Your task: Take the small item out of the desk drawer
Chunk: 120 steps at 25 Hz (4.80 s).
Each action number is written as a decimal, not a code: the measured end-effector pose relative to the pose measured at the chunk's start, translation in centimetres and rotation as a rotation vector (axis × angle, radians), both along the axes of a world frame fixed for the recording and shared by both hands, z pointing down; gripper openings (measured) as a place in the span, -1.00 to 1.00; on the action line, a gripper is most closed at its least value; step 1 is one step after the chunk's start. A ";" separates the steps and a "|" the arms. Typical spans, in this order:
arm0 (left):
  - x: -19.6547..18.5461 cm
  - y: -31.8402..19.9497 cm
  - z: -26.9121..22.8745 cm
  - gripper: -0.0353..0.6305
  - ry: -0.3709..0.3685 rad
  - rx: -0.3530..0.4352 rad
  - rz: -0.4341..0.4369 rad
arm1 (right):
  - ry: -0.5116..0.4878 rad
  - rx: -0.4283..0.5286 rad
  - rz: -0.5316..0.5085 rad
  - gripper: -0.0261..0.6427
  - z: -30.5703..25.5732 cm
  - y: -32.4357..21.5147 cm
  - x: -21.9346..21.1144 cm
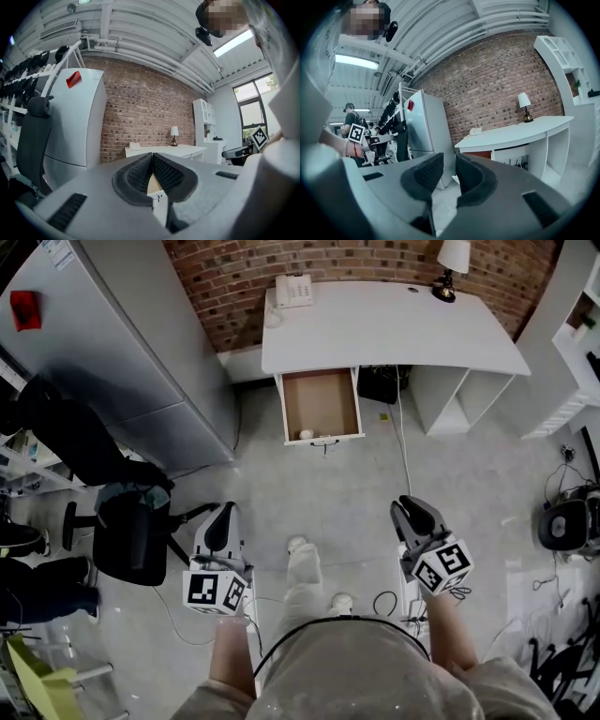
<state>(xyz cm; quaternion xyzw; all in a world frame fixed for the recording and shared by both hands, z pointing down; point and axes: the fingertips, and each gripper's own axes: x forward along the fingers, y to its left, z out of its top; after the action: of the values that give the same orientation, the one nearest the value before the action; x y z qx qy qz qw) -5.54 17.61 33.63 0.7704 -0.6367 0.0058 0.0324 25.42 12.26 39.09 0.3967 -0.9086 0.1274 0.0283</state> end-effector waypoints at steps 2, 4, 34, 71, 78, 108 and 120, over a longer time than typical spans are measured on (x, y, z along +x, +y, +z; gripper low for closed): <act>-0.8 -1.8 0.2 -0.88 0.014 0.002 0.001 | 0.010 -0.016 0.005 -0.66 0.6 -1.3 -0.8; -1.5 -3.7 0.1 -0.88 0.027 0.009 0.005 | 0.021 -0.027 0.001 -0.66 0.8 -2.7 -1.8; -11.6 -24.6 7.4 -0.88 0.059 -0.105 0.181 | 0.079 -0.251 0.106 -0.65 9.2 -19.1 -16.6; -9.0 -35.5 23.8 -0.88 0.062 -0.251 0.141 | 0.526 -0.648 -0.249 -0.22 30.7 -32.5 -22.1; -9.4 -36.5 25.5 -0.88 0.058 -0.263 0.129 | 0.608 -0.753 -0.346 -0.19 34.8 -33.1 -22.8; -10.8 -36.9 31.1 -0.88 0.086 -0.316 0.078 | 0.646 -0.962 -0.440 0.08 43.0 -35.1 -26.7; -11.2 -36.3 31.7 -0.88 0.097 -0.333 0.066 | 0.750 -1.081 -0.531 0.12 45.3 -34.3 -27.2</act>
<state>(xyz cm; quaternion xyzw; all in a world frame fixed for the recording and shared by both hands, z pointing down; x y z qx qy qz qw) -16.76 -18.74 65.33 0.7742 -0.5991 0.0748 0.1899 -1.77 -22.06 84.36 0.1095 -0.7131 0.4041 0.5623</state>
